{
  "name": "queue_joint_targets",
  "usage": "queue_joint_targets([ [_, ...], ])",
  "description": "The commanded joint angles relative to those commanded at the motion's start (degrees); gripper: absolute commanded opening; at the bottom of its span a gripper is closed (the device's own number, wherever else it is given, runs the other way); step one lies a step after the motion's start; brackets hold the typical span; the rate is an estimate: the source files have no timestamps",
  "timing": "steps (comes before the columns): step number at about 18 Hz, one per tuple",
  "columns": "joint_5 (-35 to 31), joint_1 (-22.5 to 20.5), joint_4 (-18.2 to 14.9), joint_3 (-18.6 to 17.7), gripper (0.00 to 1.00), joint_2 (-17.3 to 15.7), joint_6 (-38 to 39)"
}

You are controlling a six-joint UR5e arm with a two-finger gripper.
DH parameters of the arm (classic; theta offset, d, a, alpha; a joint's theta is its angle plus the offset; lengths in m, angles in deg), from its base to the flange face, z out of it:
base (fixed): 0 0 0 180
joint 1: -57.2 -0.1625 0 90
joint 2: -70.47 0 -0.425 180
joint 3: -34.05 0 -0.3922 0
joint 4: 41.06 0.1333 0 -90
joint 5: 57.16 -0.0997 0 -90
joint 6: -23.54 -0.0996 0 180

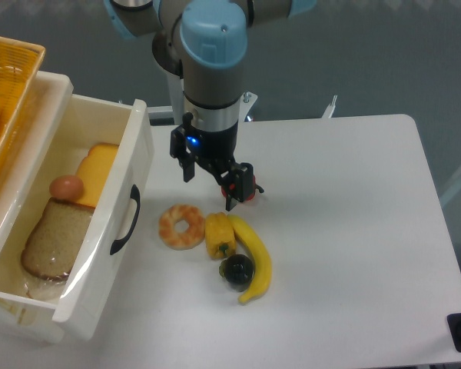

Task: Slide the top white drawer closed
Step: 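Move the gripper away from the drawer and lower it over the fruit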

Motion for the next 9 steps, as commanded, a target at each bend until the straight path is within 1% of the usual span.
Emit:
queue_joint_targets([
  [4,0.0,0.09,1.23,0.0,1.0,0.97,4.48],
  [7,-0.26,0.09,1.84,0.17,1.0,4.3,8.16],
  [9,-1.22,-0.26,2.11,0.52,1.0,5.89,11.42],
])
